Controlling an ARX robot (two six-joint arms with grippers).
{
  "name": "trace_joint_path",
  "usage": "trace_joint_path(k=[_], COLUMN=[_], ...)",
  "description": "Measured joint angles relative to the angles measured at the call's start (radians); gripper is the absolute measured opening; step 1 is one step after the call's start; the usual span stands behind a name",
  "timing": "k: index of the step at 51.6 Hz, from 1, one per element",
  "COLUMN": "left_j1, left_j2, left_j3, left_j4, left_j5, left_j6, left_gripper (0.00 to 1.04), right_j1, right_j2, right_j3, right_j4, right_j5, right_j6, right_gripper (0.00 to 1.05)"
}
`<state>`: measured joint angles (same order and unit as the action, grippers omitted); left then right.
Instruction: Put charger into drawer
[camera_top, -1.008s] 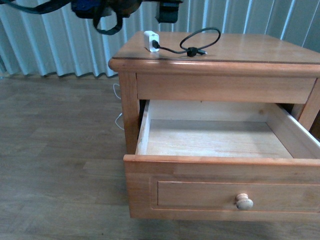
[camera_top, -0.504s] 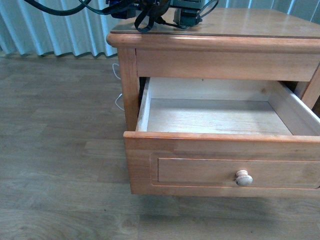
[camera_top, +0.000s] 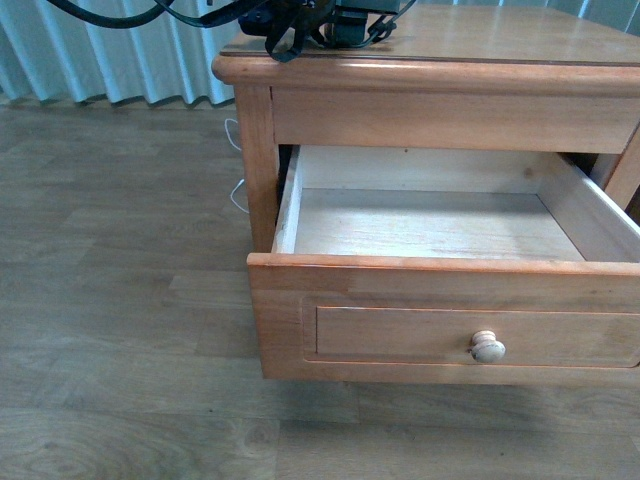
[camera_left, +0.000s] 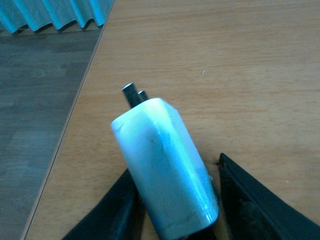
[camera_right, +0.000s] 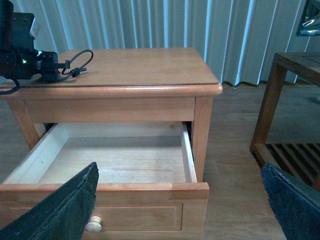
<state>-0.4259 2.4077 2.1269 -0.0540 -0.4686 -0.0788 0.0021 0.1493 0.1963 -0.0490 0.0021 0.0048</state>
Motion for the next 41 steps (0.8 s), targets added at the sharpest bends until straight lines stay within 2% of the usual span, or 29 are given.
trace_joint_path(k=[5,9,19,41], left_j1=[0.0,0.001,0.004,-0.053], left_j2=[-0.026,-0.053,-0.159,-0.582], left_j3=[-0.041,-0.08,-0.22,-0.792], left_j4=[0.017,0.035,0.112,0.397], left_j5=[0.003,0.005,0.027,0.129], left_j6=[0.0,0.002,0.018,0.085], left_gripper=[0.3,0.24,0.23,0.23], right_j1=[0.0,0.0,0.0,0.0], right_j2=[0.0,0.0,0.0,0.0], right_j3=[0.0,0.0,0.0,0.0], right_j4=[0.0,0.0,0.0,0.0], right_j5=[0.0,0.0,0.0,0.0], right_j6=[0.0,0.0,0.0,0.0], right_gripper=[0.97,0.97,0.97,0.97])
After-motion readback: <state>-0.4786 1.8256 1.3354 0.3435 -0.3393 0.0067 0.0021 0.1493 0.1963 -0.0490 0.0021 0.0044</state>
